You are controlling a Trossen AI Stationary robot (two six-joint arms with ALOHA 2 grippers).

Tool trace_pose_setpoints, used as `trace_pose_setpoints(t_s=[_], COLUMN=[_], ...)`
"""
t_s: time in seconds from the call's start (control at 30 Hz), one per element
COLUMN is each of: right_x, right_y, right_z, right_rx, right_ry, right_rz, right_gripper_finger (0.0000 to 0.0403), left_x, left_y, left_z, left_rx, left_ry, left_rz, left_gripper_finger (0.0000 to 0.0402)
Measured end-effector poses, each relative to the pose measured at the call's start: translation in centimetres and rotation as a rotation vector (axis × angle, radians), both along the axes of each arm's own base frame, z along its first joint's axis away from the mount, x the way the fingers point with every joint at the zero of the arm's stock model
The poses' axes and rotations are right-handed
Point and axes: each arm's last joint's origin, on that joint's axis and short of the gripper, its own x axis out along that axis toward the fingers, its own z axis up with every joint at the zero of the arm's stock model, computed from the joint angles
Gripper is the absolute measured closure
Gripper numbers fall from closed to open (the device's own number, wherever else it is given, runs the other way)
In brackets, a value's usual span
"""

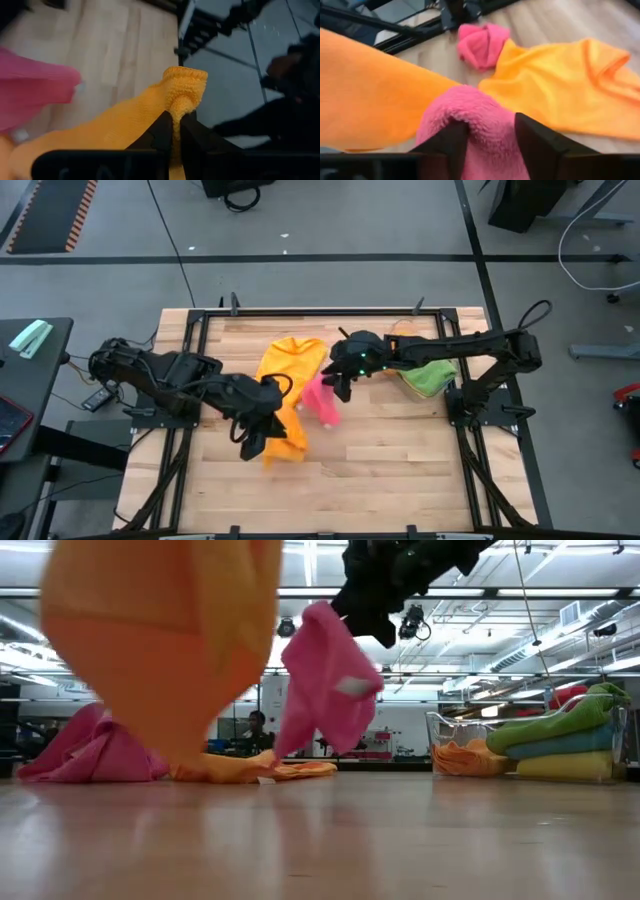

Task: Fold microfiber towels
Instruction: Fold the bottom orange towel

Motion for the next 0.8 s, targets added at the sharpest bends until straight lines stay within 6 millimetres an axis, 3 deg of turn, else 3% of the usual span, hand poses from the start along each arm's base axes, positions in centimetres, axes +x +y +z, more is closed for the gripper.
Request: trace_pose_setpoints(t_s=[0.17,0.37,0.47,0.8], right_x=[-1.5,-3.1,-3.2,-2.9], right_y=[0.6,0.3,0.3,5.8], right_z=[1.1,3.5,4.0,7.1], right_rx=[-0.005,-0.136,-0.094,-0.013], right_ry=[0.036,-0.03,-0.055,-0.154], right_rz=[-0.004,-0.075,-0.016,0.229], right_gripper_finger=[0.02,0.0206,0.0205,0.0203], left_x=[0.5,1.0,1.1,1.2], left_y=[0.7,0.9,0.9,1.2], left_z=[0.4,1.0,1.2,1.2], left_rx=[0.0,-0.004,0.008,0.058], left_ry=[-0.052,-0.133,-0.157,-0.173], left_rz=[0.037,0.048,0.077,0.155], left_gripper_finger=[0.0384,0.0381,0.0368,0.0391])
